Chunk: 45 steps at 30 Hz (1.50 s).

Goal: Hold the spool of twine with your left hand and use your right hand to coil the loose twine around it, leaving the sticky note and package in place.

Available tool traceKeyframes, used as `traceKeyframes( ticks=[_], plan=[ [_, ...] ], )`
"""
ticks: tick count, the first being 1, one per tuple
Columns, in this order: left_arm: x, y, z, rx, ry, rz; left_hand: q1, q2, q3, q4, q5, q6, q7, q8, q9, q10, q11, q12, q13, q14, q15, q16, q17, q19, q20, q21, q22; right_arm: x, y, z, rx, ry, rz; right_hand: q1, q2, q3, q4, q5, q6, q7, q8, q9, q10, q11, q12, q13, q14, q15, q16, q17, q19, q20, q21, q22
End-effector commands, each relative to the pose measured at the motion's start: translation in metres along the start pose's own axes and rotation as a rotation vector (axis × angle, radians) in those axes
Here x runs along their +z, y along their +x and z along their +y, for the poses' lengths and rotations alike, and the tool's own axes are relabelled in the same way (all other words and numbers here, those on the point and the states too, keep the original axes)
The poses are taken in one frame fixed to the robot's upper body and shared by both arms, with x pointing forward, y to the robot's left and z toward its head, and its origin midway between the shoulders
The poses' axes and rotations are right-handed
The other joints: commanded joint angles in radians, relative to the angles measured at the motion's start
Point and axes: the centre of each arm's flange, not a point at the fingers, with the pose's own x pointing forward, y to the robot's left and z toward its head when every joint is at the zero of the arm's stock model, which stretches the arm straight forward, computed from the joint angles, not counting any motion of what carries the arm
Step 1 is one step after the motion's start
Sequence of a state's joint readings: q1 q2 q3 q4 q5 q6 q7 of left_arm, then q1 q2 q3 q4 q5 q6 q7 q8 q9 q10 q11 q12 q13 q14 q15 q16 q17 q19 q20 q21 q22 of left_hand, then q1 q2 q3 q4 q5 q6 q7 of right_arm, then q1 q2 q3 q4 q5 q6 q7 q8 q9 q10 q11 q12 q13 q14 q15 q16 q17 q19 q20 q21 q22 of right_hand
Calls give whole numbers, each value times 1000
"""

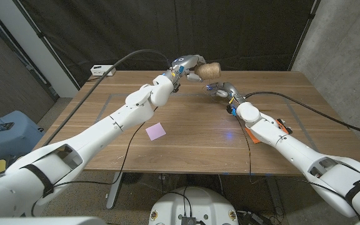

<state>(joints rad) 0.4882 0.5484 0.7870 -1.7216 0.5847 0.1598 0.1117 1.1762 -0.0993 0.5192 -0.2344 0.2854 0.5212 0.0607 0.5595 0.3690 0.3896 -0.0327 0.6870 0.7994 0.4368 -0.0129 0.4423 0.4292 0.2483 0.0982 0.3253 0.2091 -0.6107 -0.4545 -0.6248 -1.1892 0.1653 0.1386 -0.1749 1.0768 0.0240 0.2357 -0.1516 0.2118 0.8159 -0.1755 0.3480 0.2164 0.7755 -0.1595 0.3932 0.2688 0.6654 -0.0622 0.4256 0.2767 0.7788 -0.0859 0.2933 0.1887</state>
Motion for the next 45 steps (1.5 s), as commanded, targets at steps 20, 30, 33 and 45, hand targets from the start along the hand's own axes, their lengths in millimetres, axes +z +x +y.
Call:
traceKeyframes(
  ticks=[20,30,33,45],
  plan=[
    [-10,12,-2,13,-13,4,-11,32,129,85,-37,-21,-9,-9,15,-14,-13,-40,-29,-20,-5,-14,6,2,-4,-4,3,-2,-14,2,-29,-15,34,40,11,-25,3,-2,76,4,26,4,76,0,26,8,71,-175,11,-1,30,-110,23,7],
    [-9,14,-2,18,-13,0,-14,34,143,83,-52,-24,-9,-11,15,-14,-13,-46,-35,-23,-5,-20,7,2,-4,-4,4,0,-24,-1,-34,-14,29,50,17,-31,4,-4,94,6,32,6,96,0,31,10,88,-175,11,-1,34,-111,28,7],
    [-8,14,-2,22,-17,2,-15,33,145,83,-55,-25,-10,-12,14,-13,-13,-47,-37,-22,-3,-21,7,2,-4,-5,4,3,-28,0,-35,-13,23,53,20,-32,4,-4,99,8,33,6,102,0,33,12,91,-175,9,-1,34,-111,29,7],
    [-2,15,-3,26,-18,-4,-23,49,152,82,-63,-29,-10,-13,15,-17,-9,-58,-52,-29,-3,-20,21,0,-2,-6,4,7,-42,-3,-38,-9,7,61,23,-39,5,-6,111,10,36,8,114,0,36,16,102,-174,6,1,38,-112,34,8]
  ],
)
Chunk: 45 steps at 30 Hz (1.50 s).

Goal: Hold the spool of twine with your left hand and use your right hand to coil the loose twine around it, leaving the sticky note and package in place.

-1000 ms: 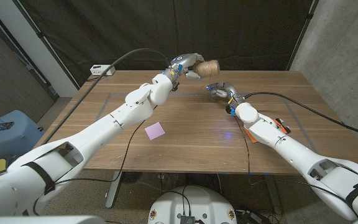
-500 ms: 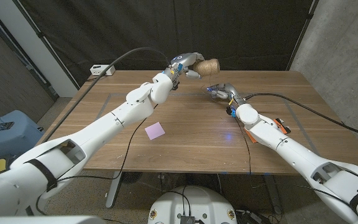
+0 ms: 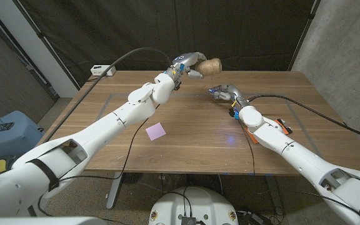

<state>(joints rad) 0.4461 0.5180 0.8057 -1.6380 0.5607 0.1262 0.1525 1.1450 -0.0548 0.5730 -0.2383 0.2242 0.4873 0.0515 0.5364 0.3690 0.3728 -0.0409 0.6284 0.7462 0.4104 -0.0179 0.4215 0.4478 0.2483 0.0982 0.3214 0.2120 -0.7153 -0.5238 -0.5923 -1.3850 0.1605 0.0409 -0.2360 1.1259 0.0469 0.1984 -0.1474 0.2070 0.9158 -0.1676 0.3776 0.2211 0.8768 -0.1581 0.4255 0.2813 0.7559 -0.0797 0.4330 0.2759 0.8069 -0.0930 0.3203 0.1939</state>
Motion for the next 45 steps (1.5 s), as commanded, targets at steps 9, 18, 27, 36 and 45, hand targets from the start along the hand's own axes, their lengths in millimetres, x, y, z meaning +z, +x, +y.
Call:
traceKeyframes(
  ticks=[9,18,27,36,45],
  plan=[
    [7,3,-1,6,2,-6,6,-6,105,79,-7,7,-6,11,15,0,-4,2,3,0,2,-4,0,0,-4,-2,2,5,-18,-5,-9,8,-21,14,5,-5,3,-1,19,4,9,4,21,-1,5,4,22,-157,-3,4,12,-104,11,3],
    [7,4,-2,8,-1,-6,4,-17,110,76,-14,10,-4,11,14,2,-6,3,5,4,0,-7,-2,0,-4,-3,1,8,-24,-4,-14,16,-26,14,13,-9,8,-2,32,10,13,5,38,-2,9,5,37,-156,-5,5,16,-106,16,3],
    [5,6,-3,11,-2,-4,2,-31,118,72,-22,15,-2,11,13,6,-6,5,8,8,-1,-11,-3,2,-4,-4,1,10,-29,-6,-9,16,-31,16,23,-10,9,-2,47,13,18,5,47,-2,10,6,48,-157,-12,3,19,-107,20,3],
    [4,7,-6,14,-8,-3,1,-42,126,69,-27,14,-2,10,13,2,-8,4,11,7,0,-16,-5,2,-6,-5,0,15,-35,-6,-1,16,-34,15,23,-15,10,-3,41,13,14,6,48,1,8,5,53,-156,-18,2,20,-107,23,3],
    [5,8,-7,18,-15,7,3,-64,133,61,-29,16,-2,10,12,0,-6,4,14,8,-1,-20,-6,1,-6,-7,-1,22,-42,-1,10,27,-38,14,23,-20,11,-4,37,16,11,6,43,8,1,3,55,-157,-26,1,20,-106,26,3]
  ],
)
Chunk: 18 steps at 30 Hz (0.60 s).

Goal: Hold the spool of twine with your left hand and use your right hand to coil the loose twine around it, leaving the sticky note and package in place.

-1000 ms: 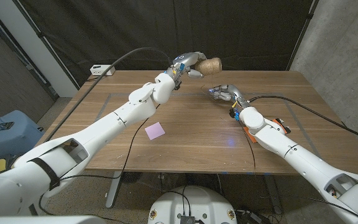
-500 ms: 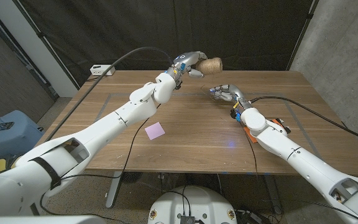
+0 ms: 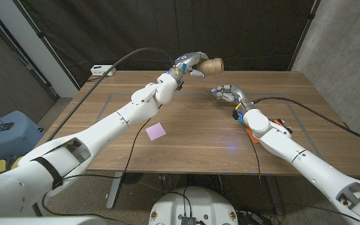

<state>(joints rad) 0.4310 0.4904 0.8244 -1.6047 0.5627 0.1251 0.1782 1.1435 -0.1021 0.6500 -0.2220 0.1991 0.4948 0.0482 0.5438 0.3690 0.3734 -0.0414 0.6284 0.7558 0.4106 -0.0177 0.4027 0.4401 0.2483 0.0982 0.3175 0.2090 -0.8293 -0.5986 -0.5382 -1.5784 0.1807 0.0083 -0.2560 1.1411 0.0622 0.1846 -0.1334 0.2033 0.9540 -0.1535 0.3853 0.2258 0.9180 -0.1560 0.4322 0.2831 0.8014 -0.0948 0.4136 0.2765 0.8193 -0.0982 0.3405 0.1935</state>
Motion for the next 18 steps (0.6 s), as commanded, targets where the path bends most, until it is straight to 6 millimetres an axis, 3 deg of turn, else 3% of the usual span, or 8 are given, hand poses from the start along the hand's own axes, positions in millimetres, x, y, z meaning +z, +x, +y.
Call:
traceKeyframes(
  ticks=[1,15,17,18],
  plan=[
    [0,2,-2,6,-6,11,5,-19,57,44,-4,9,4,3,12,-1,-6,4,5,8,-1,-1,1,1,-7,-3,2,8,-9,5,17,9,-6,-2,8,-7,-2,-1,-3,2,2,1,-2,5,-8,0,10,-141,-9,1,7,-101,6,3],
    [2,3,-1,19,-11,17,9,-32,72,44,-6,7,3,1,13,-4,-7,3,11,9,-1,-5,1,2,-7,-5,1,16,-16,13,62,27,-25,-31,-4,-30,9,-4,-50,13,-22,1,-39,21,-36,-10,-12,-134,-36,-4,-5,-100,6,2],
    [2,2,-1,19,-14,18,9,-30,75,46,-6,8,3,1,13,-4,-5,3,12,9,-1,-5,2,2,-7,-5,1,16,-17,13,70,29,-27,-37,-7,-35,11,-4,-52,14,-23,1,-41,23,-39,-11,-14,-132,-38,-4,-5,-99,6,2],
    [1,2,-1,20,-14,18,7,-12,85,56,-6,9,3,1,13,-2,-5,4,13,10,-1,-4,5,2,-7,-5,2,17,-17,14,73,28,-27,-43,-8,-38,14,-4,-59,15,-27,1,-43,24,-40,-12,-14,-132,-39,-4,-6,-98,6,1]
  ],
)
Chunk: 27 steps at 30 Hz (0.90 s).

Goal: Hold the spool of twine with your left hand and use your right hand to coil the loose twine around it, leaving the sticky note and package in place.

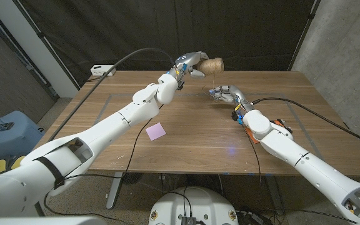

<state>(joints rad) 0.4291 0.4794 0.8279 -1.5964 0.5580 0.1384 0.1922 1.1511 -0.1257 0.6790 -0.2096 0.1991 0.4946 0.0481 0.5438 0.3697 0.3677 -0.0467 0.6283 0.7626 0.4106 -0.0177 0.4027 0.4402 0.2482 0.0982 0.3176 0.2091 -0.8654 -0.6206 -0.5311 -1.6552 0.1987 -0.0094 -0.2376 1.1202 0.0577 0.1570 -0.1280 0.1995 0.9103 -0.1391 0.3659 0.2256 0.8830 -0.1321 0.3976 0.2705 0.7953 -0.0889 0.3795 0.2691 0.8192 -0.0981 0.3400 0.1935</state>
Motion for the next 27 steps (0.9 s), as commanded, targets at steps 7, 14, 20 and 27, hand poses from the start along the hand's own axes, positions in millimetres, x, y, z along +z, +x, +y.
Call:
traceKeyframes(
  ticks=[7,14,20,27],
  plan=[
    [2,0,0,15,-9,8,-31,95,45,87,2,2,9,-1,16,5,14,-4,-5,-3,16,18,42,-3,7,-6,6,9,-9,9,43,17,-21,-37,-8,-19,15,1,-21,0,-14,-2,-13,1,-12,-3,-10,-140,-13,3,-9,-96,6,0],
    [3,-1,-1,17,-14,11,-37,111,17,86,15,3,10,-1,17,14,16,-4,-13,-7,19,33,60,-6,10,-6,7,14,-16,10,51,17,-32,-32,-3,-19,11,4,-11,-7,-13,-3,-4,-1,-11,-3,1,-144,-8,8,-4,-96,8,0],
    [7,-1,-3,13,-12,7,-35,117,1,79,23,3,11,-1,19,16,13,-4,-17,-10,21,41,70,-6,10,-6,8,15,-20,8,47,29,-38,-23,3,-17,6,7,2,-10,-10,-3,8,-3,-8,-2,8,-145,-8,12,-2,-97,10,-1],
    [12,0,-4,13,-10,2,-31,123,-15,71,31,5,9,-2,20,16,17,-3,-17,-12,21,49,79,-6,10,-5,8,18,-28,4,35,35,-48,-16,8,-18,2,8,20,-5,-5,-3,26,-6,-1,3,21,-145,-2,18,2,-101,13,-1]
  ],
)
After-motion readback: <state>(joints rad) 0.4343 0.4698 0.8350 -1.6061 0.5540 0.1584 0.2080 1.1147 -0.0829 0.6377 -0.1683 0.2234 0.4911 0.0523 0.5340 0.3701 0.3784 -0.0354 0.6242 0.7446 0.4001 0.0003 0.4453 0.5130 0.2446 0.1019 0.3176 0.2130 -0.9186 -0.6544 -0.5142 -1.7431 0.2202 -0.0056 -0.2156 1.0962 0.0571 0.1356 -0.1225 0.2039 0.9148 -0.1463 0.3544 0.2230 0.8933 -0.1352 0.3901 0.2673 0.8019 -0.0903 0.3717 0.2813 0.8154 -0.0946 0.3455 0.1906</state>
